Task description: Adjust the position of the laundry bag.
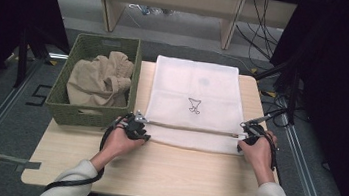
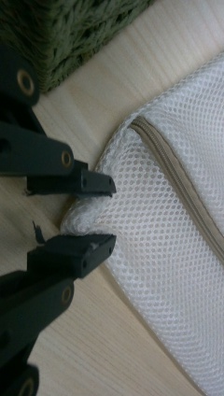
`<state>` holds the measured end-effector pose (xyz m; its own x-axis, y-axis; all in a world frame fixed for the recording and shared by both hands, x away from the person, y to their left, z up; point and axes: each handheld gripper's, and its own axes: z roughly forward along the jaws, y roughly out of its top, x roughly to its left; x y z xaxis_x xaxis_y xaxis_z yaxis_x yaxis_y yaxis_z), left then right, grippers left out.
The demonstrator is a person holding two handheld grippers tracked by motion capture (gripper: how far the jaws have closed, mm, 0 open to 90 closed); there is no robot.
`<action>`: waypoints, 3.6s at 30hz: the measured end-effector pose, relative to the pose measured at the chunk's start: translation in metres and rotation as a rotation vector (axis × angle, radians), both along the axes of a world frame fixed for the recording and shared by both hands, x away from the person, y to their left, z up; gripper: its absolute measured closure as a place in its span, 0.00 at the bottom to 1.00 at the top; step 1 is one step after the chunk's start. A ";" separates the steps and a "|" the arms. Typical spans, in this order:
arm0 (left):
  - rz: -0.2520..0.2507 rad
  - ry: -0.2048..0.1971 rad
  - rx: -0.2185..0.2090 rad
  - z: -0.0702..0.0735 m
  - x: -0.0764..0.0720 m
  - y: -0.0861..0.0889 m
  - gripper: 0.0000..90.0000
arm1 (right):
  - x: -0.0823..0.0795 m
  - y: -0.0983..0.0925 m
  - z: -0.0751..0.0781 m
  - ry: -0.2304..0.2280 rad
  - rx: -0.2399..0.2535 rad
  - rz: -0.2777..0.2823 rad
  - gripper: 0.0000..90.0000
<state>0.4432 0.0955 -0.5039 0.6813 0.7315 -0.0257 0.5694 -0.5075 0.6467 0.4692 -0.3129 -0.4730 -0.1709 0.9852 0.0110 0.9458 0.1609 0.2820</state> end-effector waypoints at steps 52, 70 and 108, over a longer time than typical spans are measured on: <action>-0.082 0.080 -0.119 0.011 -0.076 0.020 0.95 | -0.071 0.001 0.010 0.111 0.060 -0.032 0.94; -0.081 0.100 -0.139 0.003 -0.092 0.023 0.95 | -0.088 -0.001 0.010 0.153 0.046 -0.006 0.93; -0.105 0.112 -0.130 0.004 -0.107 0.025 0.94 | -0.107 0.001 0.010 0.229 0.032 0.018 0.91</action>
<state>0.3364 0.1201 -0.5003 0.7410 0.6424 -0.1954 0.5902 -0.4843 0.6458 0.3620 -0.3119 -0.4630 -0.1776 0.9806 0.0824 0.9828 0.1725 0.0659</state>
